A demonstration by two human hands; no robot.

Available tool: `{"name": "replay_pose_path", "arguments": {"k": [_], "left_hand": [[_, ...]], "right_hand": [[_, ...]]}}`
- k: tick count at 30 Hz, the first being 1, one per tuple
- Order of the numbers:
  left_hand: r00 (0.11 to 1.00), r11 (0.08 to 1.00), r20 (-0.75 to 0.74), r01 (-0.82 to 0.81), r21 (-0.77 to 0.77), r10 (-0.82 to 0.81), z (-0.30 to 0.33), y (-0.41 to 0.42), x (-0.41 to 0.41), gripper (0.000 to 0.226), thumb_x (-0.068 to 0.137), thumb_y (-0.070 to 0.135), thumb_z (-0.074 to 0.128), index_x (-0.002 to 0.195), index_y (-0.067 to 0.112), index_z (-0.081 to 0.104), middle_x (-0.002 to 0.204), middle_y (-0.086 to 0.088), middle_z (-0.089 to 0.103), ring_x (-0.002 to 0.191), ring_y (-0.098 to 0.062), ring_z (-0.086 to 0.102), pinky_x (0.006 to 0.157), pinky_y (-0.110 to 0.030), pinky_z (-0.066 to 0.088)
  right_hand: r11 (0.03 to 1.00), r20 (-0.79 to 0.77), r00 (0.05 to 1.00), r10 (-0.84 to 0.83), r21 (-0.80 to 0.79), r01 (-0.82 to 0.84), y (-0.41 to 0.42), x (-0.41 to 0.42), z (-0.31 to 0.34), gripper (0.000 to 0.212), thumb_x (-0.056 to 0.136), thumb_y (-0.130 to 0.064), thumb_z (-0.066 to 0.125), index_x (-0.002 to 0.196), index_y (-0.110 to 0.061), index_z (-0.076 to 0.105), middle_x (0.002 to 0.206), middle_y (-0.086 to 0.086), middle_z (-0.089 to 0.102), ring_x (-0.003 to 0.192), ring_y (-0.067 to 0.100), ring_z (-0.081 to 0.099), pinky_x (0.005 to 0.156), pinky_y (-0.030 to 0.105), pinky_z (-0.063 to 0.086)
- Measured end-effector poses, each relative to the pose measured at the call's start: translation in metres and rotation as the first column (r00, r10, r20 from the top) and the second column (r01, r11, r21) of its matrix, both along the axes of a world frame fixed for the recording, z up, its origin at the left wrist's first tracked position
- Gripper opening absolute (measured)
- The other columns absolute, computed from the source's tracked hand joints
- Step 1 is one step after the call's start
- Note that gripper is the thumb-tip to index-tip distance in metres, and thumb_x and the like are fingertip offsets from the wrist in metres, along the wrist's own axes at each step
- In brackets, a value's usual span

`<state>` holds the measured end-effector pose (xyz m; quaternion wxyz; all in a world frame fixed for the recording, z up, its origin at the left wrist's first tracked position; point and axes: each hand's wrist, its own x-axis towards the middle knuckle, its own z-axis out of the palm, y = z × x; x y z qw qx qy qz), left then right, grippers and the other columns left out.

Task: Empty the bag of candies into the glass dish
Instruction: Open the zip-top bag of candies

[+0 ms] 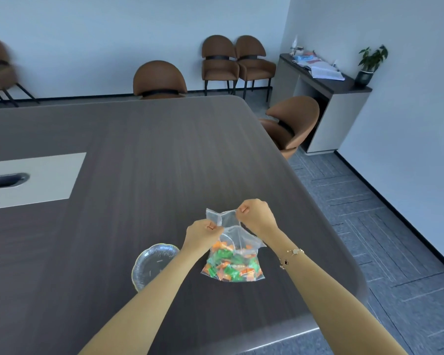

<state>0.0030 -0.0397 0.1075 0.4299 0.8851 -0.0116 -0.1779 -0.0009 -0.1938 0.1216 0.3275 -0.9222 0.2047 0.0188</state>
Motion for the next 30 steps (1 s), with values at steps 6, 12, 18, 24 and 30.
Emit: {"name": "replay_pose_path", "arguments": {"k": [6, 12, 18, 24, 30], "left_hand": [[1.0, 1.0, 0.003, 0.018, -0.018, -0.018, 0.012, 0.018, 0.005, 0.025, 0.067, 0.024, 0.053, 0.065, 0.0, 0.061, 0.067, -0.014, 0.064, 0.064, -0.021, 0.057, 0.068, -0.032, 0.046], [0.998, 0.997, 0.017, 0.063, 0.04, -0.063, 0.019, 0.024, 0.002, 0.016, 0.074, 0.019, 0.053, 0.066, 0.008, 0.061, 0.067, -0.009, 0.06, 0.064, -0.017, 0.053, 0.069, -0.032, 0.045], [0.998, 0.995, 0.007, 0.06, 0.083, -0.061, 0.018, 0.034, -0.004, 0.024, 0.074, 0.022, 0.057, 0.074, 0.0, 0.067, 0.07, -0.013, 0.067, 0.065, -0.018, 0.056, 0.069, -0.033, 0.049], [0.999, 0.996, 0.035, 0.033, 0.082, -0.036, 0.023, 0.055, -0.006, 0.019, 0.077, 0.019, 0.058, 0.075, 0.005, 0.07, 0.066, -0.005, 0.07, 0.07, -0.02, 0.063, 0.072, -0.031, 0.053], [0.993, 0.992, 0.047, 0.102, 0.08, -0.106, 0.026, 0.05, -0.006, 0.017, 0.077, 0.019, 0.058, 0.067, 0.009, 0.068, 0.06, 0.002, 0.065, 0.067, -0.016, 0.062, 0.077, -0.033, 0.054]], "right_hand": [[0.992, -0.029, 0.996, 0.083, -0.089, -0.085, -0.012, -0.002, 0.006, 0.029, 0.09, -0.028, 0.052, 0.095, -0.004, 0.066, 0.093, 0.011, 0.071, 0.081, 0.029, 0.066, 0.067, 0.032, 0.051], [0.931, -0.228, 0.922, 0.313, -0.12, -0.345, 0.006, -0.008, -0.006, 0.028, 0.088, -0.014, 0.06, 0.112, 0.0, 0.06, 0.108, 0.015, 0.066, 0.091, 0.031, 0.067, 0.077, 0.037, 0.059], [0.958, -0.094, 0.973, 0.21, -0.178, -0.224, -0.018, 0.007, -0.007, 0.022, 0.088, -0.004, 0.054, 0.109, -0.002, 0.059, 0.109, 0.019, 0.066, 0.096, 0.036, 0.065, 0.076, 0.035, 0.052], [0.984, -0.026, 0.994, 0.108, -0.137, -0.111, -0.047, 0.003, 0.003, 0.025, 0.088, -0.023, 0.06, 0.104, -0.003, 0.058, 0.098, 0.014, 0.066, 0.085, 0.03, 0.064, 0.074, 0.037, 0.053], [0.964, -0.304, 0.916, 0.263, 0.119, -0.237, -0.016, -0.022, -0.005, 0.019, 0.088, -0.025, 0.059, 0.095, -0.008, 0.06, 0.072, 0.006, 0.068, 0.057, 0.016, 0.066, 0.047, 0.017, 0.052]]}}
